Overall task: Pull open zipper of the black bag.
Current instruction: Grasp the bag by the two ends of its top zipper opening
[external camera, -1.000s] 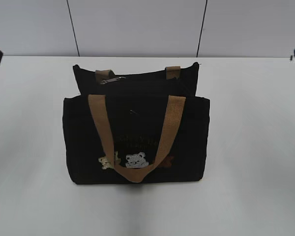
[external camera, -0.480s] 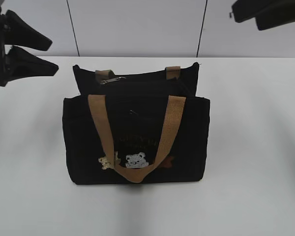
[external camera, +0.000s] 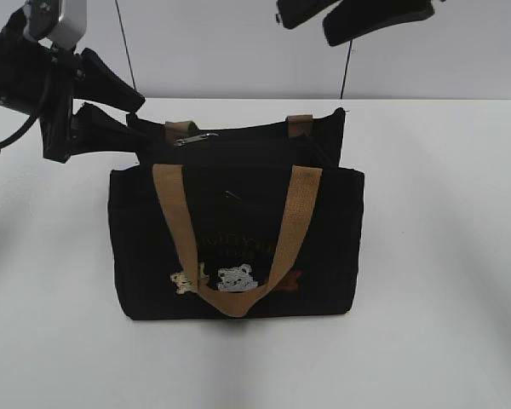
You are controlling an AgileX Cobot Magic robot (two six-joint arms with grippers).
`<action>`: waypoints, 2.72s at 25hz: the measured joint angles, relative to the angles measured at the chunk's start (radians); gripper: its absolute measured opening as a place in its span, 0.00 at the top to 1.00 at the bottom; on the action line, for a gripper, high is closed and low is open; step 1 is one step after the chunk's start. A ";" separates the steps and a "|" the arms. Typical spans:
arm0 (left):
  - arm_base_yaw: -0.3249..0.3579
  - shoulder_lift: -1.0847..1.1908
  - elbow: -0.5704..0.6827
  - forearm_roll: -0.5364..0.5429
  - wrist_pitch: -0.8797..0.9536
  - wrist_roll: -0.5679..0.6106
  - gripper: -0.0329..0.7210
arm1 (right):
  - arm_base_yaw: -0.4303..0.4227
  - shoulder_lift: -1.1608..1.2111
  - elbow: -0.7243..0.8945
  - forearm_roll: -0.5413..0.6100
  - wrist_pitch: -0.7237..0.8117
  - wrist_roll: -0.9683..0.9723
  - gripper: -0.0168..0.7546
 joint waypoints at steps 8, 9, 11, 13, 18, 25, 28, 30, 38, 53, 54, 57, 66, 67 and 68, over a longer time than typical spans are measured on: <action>-0.002 0.015 -0.008 0.001 0.026 0.000 0.54 | 0.097 0.137 -0.070 0.000 -0.037 0.087 0.35; -0.002 0.015 -0.008 0.001 0.026 0.000 0.61 | 0.112 0.152 -0.070 0.000 -0.042 0.092 0.35; -0.002 0.015 -0.008 0.001 0.029 0.000 0.73 | 0.136 0.180 -0.070 0.000 -0.049 0.106 0.35; -0.002 0.015 -0.010 0.003 0.029 0.002 0.84 | 0.153 0.211 -0.070 0.000 -0.070 0.124 0.35; -0.002 0.015 -0.010 0.003 0.034 0.004 0.88 | 0.156 0.261 -0.070 0.000 -0.148 0.177 0.35; -0.002 0.015 -0.010 0.003 0.041 0.004 0.88 | 0.156 0.309 -0.070 0.006 -0.154 0.205 0.35; -0.002 0.015 -0.010 0.003 0.039 0.004 0.88 | 0.156 0.315 -0.070 0.006 -0.140 0.210 0.35; -0.002 0.015 -0.010 0.003 0.033 0.004 0.88 | 0.156 0.315 -0.070 0.006 -0.137 0.215 0.35; -0.002 0.015 -0.010 -0.012 0.025 -0.004 0.88 | 0.156 0.337 -0.073 0.008 -0.134 0.223 0.35; -0.002 0.016 -0.010 -0.012 0.020 -0.004 0.88 | 0.156 0.409 -0.075 0.123 -0.190 0.195 0.35; -0.002 0.016 -0.010 -0.012 0.020 -0.004 0.88 | 0.156 0.412 -0.075 0.128 -0.190 0.193 0.36; -0.002 0.016 -0.010 -0.012 0.018 -0.004 0.88 | 0.156 0.413 -0.075 0.131 -0.197 0.191 0.43; -0.002 0.017 -0.010 -0.017 0.012 -0.004 0.88 | 0.156 0.418 -0.075 0.141 -0.238 0.191 0.63; -0.002 0.017 -0.010 -0.018 0.011 -0.004 0.88 | 0.156 0.418 -0.075 0.141 -0.238 0.191 0.64; -0.002 0.017 -0.010 -0.018 0.011 -0.004 0.88 | 0.156 0.418 -0.075 0.142 -0.240 0.190 0.65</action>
